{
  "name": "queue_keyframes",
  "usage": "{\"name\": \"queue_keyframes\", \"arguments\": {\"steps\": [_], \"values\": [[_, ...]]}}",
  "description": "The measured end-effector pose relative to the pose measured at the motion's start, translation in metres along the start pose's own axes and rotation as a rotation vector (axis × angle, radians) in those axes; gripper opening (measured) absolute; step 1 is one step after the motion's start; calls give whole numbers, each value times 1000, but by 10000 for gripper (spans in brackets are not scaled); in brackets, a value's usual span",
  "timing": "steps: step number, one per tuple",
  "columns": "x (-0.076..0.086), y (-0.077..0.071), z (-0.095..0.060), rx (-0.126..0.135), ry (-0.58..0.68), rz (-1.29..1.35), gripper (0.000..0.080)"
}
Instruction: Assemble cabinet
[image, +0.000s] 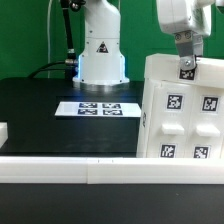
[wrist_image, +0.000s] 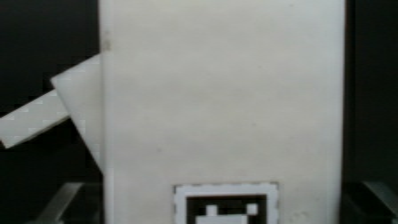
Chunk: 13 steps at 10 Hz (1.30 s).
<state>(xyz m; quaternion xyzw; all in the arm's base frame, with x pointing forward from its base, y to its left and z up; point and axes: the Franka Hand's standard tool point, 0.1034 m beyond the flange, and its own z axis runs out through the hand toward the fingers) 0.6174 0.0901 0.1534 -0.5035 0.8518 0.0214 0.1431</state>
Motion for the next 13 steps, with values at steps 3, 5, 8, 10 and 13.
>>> {"name": "queue_keyframes", "arguments": {"steps": [3, 5, 8, 10, 13], "values": [[-3, 2, 1, -3, -16, 3, 727], [-8, 0, -5, 8, -32, -17, 785], [-18, -4, -19, 45, -77, -20, 797], [-17, -3, -16, 42, -73, -59, 797], [-17, -1, -19, -60, -78, -392, 797]]}}
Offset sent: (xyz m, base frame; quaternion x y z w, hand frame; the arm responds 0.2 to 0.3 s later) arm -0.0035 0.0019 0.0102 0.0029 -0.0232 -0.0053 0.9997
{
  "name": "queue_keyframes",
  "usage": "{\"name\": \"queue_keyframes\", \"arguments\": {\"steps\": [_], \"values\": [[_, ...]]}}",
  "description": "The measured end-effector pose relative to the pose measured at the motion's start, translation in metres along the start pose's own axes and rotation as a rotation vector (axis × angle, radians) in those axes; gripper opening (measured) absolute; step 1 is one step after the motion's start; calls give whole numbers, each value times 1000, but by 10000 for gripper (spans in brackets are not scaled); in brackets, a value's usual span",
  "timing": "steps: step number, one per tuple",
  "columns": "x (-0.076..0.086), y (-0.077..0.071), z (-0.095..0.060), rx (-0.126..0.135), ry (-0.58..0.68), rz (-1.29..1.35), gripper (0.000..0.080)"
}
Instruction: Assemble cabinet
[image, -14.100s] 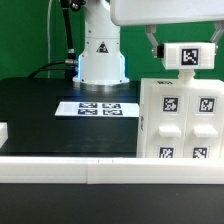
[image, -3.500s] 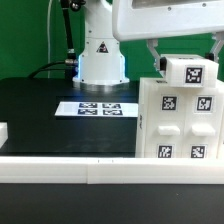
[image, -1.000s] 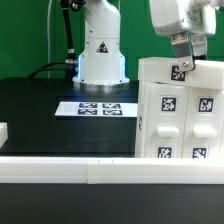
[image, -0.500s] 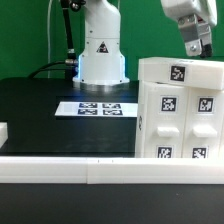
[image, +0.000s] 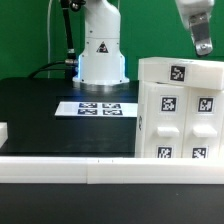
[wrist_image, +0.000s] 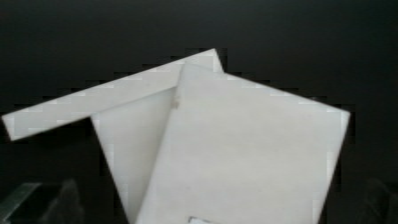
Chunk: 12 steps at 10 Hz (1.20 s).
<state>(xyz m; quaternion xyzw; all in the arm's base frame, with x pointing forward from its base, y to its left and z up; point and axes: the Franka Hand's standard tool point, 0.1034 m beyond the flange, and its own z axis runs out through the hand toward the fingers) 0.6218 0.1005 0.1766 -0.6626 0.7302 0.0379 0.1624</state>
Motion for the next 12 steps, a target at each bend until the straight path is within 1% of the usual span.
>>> {"name": "queue_keyframes", "arguments": {"steps": [1, 2, 3, 7, 8, 9, 10, 11, 12], "values": [[-1, -2, -2, -47, -25, -143, 797], [-2, -5, -2, -70, -42, -231, 797], [-1, -7, -2, -84, -56, -335, 797], [1, -8, -2, -76, -65, -599, 797], [1, -7, -2, -86, -64, -691, 797], [2, -1, -4, -169, -40, -878, 797], [2, -3, -6, -206, -32, -1058, 797], [2, -2, -6, -214, -44, -1149, 797], [3, 2, -5, -234, -62, -1232, 797]]}}
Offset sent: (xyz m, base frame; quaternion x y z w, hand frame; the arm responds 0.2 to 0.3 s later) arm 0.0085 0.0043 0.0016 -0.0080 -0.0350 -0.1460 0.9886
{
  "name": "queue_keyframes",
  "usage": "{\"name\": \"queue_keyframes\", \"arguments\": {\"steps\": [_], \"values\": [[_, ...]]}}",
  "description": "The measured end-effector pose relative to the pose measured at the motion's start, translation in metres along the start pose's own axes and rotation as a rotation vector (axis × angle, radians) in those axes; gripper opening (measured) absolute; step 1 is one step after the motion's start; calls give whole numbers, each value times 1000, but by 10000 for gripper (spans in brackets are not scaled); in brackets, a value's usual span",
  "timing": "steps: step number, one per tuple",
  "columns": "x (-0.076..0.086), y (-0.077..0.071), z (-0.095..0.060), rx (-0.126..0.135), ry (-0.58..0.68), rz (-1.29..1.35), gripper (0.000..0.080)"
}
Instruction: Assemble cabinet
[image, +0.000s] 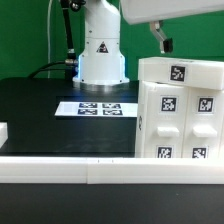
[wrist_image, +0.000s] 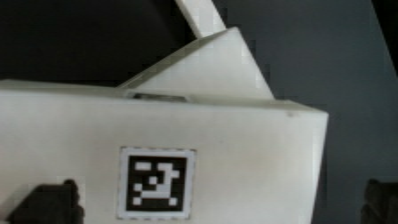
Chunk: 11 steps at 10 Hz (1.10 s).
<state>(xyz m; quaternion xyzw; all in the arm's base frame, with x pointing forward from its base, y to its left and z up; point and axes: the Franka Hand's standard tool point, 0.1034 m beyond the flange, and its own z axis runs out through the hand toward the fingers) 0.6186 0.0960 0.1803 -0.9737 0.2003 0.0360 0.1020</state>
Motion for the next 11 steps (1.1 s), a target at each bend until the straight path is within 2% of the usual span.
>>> {"name": "queue_keyframes", "arguments": {"steps": [4, 5, 6, 7, 8, 9, 11], "values": [[0, 3, 0, -4, -7, -270, 797], [0, 4, 1, -26, -2, -377, 797], [-1, 2, 3, -62, 5, -513, 797], [-2, 1, 4, -81, 2, -605, 797], [-2, 3, 3, -123, -4, -755, 797], [-2, 2, 4, -149, -11, -856, 797], [-1, 6, 6, -150, -24, -978, 797]]}}
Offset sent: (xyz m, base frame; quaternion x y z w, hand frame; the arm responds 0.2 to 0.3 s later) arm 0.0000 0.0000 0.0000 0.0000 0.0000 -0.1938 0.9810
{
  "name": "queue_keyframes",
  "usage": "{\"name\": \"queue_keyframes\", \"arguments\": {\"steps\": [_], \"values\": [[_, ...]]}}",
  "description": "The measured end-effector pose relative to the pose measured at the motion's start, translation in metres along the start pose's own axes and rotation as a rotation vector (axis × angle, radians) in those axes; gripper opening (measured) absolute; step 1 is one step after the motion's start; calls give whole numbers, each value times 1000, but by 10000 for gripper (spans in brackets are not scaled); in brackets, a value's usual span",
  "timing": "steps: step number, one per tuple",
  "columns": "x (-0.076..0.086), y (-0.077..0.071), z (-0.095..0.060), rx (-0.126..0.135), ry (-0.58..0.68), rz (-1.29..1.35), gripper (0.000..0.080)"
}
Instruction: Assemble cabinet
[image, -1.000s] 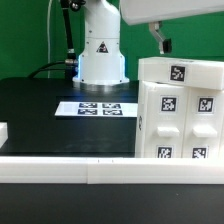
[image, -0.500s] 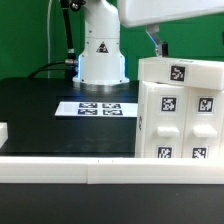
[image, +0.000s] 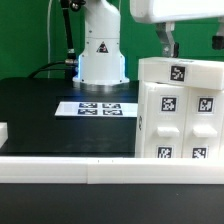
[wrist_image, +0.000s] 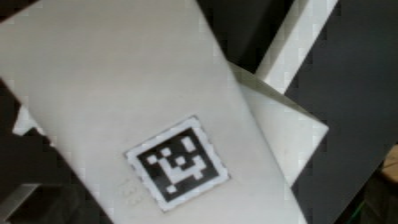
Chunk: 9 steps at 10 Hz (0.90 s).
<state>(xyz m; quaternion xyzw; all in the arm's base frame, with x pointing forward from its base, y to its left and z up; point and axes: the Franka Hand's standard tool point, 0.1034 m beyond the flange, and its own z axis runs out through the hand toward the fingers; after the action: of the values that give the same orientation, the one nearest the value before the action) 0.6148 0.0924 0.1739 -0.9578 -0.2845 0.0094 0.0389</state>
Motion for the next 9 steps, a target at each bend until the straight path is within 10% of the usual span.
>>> {"name": "queue_keyframes", "arguments": {"steps": [9], "values": [[-10, 11, 18, 4, -13, -241, 750]]}}
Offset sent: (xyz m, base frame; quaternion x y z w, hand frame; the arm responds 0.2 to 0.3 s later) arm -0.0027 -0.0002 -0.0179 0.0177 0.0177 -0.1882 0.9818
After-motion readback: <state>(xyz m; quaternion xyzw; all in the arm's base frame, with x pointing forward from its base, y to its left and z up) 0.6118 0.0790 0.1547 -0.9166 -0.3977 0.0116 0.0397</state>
